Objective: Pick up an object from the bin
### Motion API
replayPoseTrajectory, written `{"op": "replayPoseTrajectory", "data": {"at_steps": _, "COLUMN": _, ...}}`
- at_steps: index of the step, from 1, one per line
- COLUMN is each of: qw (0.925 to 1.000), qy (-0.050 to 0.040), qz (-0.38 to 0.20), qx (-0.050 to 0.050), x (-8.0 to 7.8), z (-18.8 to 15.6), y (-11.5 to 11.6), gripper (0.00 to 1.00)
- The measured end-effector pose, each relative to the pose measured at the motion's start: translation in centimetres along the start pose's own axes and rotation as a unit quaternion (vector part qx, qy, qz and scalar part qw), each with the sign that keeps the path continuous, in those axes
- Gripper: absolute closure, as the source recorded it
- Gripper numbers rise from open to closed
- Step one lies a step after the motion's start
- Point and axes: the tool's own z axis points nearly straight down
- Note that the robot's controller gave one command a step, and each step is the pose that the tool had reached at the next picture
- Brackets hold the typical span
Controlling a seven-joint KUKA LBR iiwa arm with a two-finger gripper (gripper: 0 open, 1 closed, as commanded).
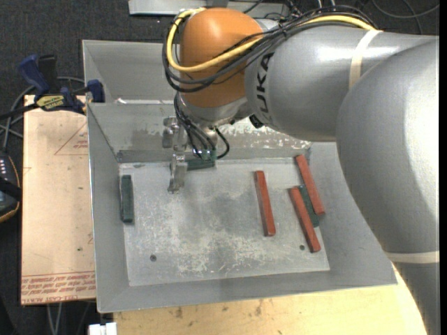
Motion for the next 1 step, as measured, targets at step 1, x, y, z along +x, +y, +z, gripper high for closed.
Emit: {"op": "replayPoseTrajectory", "data": {"at_steps": 1, "qw": 0.9991, "qy": -0.0013, "qz": -0.042, "qx": 0.001, "x": -0.97, "z": 5.59, "y": -4.32, "gripper": 0.0}}
